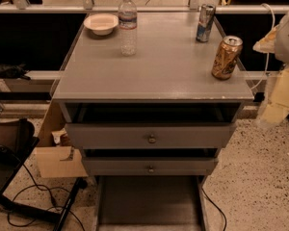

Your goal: Place water bottle into bottom drawer

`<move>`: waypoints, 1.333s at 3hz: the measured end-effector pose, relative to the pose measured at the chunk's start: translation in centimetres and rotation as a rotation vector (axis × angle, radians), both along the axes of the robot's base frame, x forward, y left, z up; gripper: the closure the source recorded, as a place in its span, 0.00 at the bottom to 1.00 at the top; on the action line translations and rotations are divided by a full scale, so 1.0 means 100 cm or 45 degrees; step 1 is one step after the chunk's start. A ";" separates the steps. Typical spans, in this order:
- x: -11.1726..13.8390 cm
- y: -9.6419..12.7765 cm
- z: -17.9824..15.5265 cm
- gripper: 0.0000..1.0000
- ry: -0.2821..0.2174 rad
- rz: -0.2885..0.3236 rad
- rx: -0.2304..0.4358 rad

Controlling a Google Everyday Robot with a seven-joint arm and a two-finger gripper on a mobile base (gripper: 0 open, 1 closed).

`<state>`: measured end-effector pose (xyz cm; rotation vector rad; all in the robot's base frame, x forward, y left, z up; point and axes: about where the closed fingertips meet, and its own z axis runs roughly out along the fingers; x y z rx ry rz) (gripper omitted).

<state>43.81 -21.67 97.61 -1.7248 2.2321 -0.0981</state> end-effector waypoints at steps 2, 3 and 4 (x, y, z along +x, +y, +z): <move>0.031 0.017 -0.006 0.00 -0.110 -0.031 0.149; 0.081 0.059 -0.015 0.00 -0.185 -0.051 0.435; 0.141 0.118 -0.003 0.00 -0.289 -0.009 0.762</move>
Offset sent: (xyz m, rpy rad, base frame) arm 0.1145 0.0536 -0.0168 0.4381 -0.3077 -0.0920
